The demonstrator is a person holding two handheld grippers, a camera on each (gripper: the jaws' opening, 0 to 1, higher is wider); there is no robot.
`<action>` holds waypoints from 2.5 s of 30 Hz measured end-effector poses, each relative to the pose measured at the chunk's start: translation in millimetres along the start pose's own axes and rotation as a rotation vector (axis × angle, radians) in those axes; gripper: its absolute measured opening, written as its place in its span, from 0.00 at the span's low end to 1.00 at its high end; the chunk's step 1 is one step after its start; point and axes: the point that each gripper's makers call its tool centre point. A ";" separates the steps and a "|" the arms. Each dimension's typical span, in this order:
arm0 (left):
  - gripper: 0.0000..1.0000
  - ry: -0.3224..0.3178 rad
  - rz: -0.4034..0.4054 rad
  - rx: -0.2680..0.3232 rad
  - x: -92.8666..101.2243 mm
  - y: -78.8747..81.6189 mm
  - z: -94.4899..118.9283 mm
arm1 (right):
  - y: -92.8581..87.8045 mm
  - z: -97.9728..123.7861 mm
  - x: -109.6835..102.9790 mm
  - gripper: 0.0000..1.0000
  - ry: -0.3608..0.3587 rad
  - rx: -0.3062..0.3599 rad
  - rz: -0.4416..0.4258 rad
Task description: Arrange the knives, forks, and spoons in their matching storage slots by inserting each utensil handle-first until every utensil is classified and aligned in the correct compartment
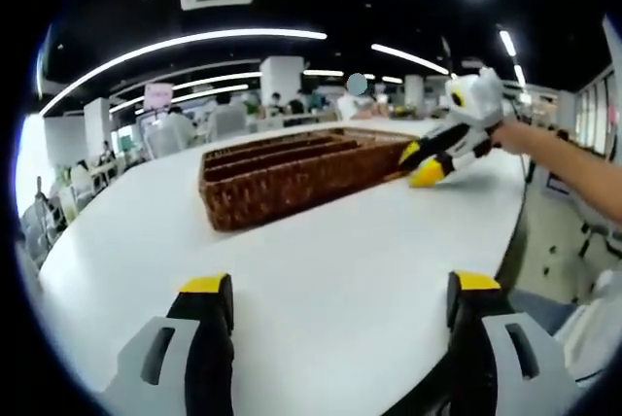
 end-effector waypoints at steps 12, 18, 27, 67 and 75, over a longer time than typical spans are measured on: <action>0.90 0.011 -0.006 -0.021 -2.6 -4.5 6.4 | 1.6 -3.9 -14.7 0.17 0.123 -0.059 0.009; 0.90 0.016 -0.023 -0.013 -1.9 2.1 9.6 | -4.0 1.4 -21.4 0.13 0.146 -0.112 -0.055; 0.90 -0.001 -0.042 -0.025 3.8 1.7 6.2 | -6.5 10.8 -49.0 0.07 0.235 -0.108 -0.095; 0.57 -0.395 -0.240 -0.121 68.1 24.6 -39.0 | -6.4 26.2 -99.0 0.07 0.412 -0.092 -0.050; 0.51 -0.428 -0.238 -0.147 68.8 23.0 -42.0 | -5.9 26.6 -98.3 0.07 0.415 -0.087 -0.056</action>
Point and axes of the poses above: the point that each gripper's makers call its tool centre point, and the gripper's own axes: z roughly backward along the fingers, x roughly to its right, y roughly out of its top, and after that the axes turned 8 degrees about -z, right-handed
